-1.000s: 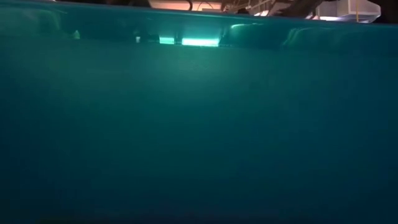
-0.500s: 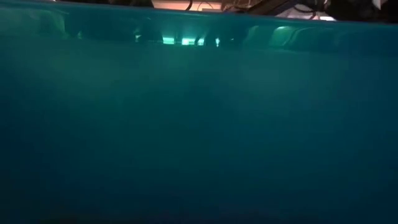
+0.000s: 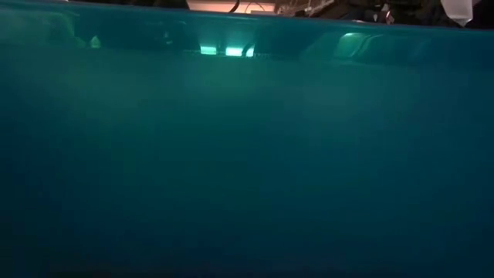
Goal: Sort crayons/erasers/pens/pencils in bins
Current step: Put the gray crayon into the blue bin
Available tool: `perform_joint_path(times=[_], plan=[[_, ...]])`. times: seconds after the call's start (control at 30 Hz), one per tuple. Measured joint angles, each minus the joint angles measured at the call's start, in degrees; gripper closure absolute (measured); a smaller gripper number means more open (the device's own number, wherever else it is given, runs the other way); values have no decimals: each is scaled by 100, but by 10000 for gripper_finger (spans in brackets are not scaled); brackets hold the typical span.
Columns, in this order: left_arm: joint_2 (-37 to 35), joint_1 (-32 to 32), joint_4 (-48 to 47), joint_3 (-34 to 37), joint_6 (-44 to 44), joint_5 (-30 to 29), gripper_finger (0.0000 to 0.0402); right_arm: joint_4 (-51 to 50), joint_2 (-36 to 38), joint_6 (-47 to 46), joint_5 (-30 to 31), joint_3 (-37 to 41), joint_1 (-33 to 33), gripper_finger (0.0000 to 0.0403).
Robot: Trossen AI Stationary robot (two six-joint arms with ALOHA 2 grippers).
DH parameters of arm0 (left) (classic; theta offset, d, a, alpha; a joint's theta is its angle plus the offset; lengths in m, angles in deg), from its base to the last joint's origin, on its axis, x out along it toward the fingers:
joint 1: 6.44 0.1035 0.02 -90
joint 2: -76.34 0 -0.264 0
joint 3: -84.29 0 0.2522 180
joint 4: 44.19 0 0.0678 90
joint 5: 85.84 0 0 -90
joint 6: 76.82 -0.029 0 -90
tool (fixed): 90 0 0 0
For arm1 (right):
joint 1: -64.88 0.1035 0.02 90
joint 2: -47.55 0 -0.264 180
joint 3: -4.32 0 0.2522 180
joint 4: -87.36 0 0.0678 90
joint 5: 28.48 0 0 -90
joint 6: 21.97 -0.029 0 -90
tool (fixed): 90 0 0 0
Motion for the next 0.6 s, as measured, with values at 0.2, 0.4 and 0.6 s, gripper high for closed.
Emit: perform_joint_path(times=[0.2,0.4,0.6], plan=[[0,37,0,0,-120,-25,246,-1,-9,35,188,0,0,301],[0,45,0,0,-122,-29,246,0,-9,41,232,0,0,301],[0,47,0,0,-122,-29,246,-5,-180,-30,339,-32,9,301]])
